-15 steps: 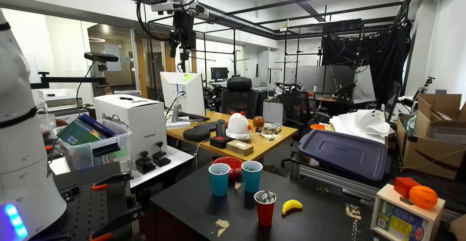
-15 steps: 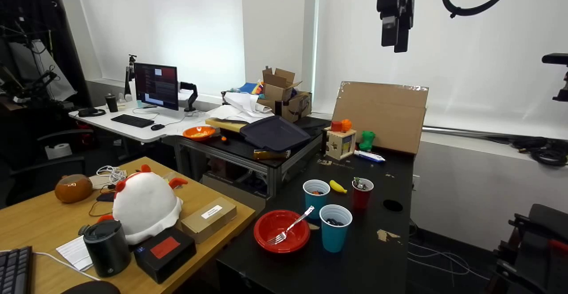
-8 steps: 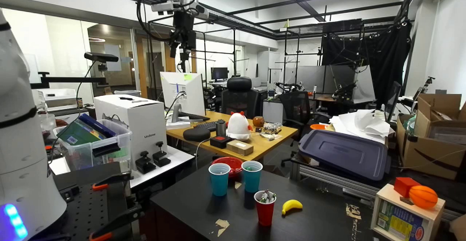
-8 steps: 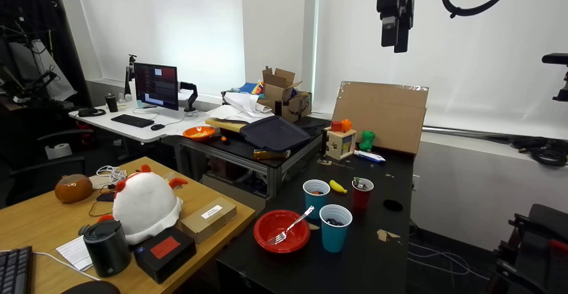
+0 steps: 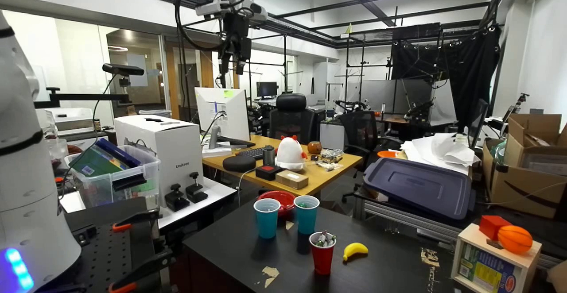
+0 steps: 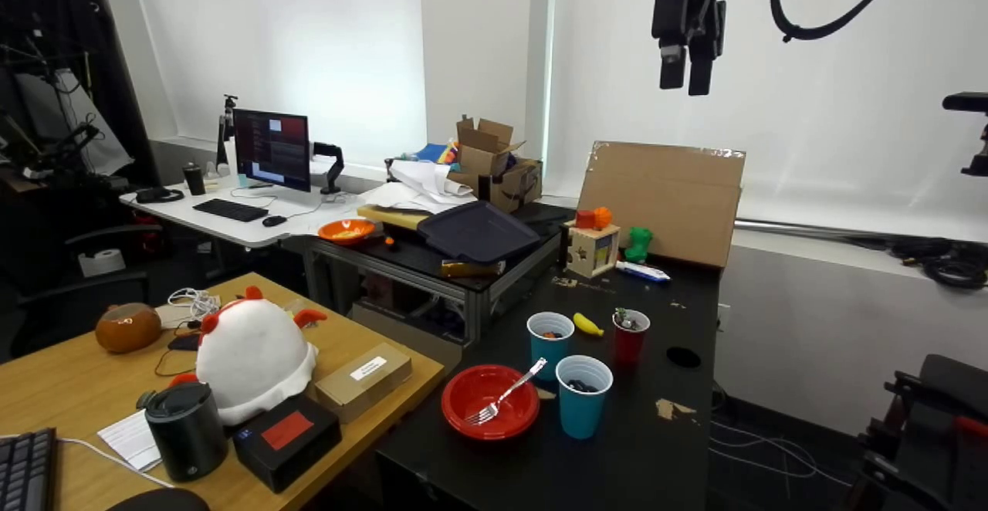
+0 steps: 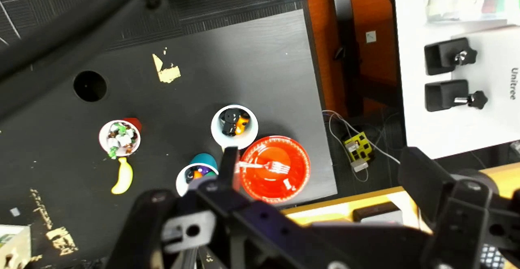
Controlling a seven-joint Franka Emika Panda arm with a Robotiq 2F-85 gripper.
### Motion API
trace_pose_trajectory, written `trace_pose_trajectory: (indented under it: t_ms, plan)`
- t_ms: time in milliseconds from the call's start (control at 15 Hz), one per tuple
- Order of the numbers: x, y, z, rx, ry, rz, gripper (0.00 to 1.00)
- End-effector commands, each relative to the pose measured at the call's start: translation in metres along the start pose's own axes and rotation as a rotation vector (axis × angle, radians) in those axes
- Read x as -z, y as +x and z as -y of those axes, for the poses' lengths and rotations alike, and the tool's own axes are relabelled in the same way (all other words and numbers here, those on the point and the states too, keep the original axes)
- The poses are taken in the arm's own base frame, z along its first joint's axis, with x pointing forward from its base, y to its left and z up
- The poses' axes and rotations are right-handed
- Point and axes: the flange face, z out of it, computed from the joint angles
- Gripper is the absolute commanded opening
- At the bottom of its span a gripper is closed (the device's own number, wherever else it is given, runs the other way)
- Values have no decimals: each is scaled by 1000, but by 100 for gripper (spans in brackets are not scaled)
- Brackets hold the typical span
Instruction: Pour the things in the red cup into the red bowl
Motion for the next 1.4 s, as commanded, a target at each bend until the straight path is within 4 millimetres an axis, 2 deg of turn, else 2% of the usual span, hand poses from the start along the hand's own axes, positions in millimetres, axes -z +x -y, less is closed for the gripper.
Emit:
trace_pose_trajectory:
  t_ms: [0, 200, 467, 933, 1200, 1333]
  plan:
    - [-8, -2, -50, -140, 22, -68, 100]
    - [-29, 4, -101, -266, 32, -115, 100]
    - [-70, 8, -150, -411, -15, -131, 100]
    - [-147, 15, -201, -605, -108, -73, 100]
    - [-180, 13, -237, -707, -95, -52, 100]
    - [-193, 18, -252, -734, -122, -73, 100]
